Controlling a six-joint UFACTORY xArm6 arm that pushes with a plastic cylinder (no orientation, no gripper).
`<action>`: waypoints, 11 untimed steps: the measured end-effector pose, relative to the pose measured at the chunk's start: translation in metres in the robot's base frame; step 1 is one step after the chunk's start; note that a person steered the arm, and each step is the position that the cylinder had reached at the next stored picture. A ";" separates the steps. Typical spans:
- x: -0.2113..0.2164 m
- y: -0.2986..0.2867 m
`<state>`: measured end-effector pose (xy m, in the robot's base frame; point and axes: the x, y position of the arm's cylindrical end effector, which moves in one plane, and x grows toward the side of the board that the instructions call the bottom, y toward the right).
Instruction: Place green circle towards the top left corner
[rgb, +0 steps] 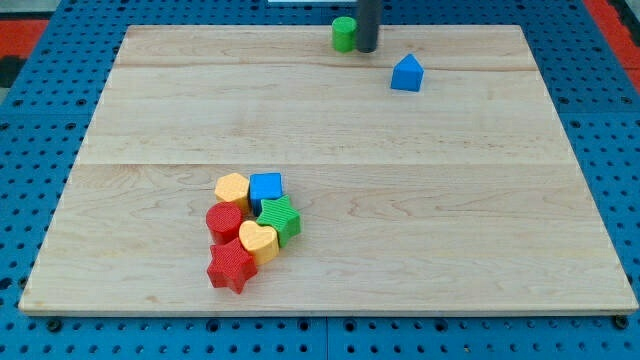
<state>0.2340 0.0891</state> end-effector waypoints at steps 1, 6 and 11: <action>-0.023 0.027; -0.027 -0.186; -0.036 -0.240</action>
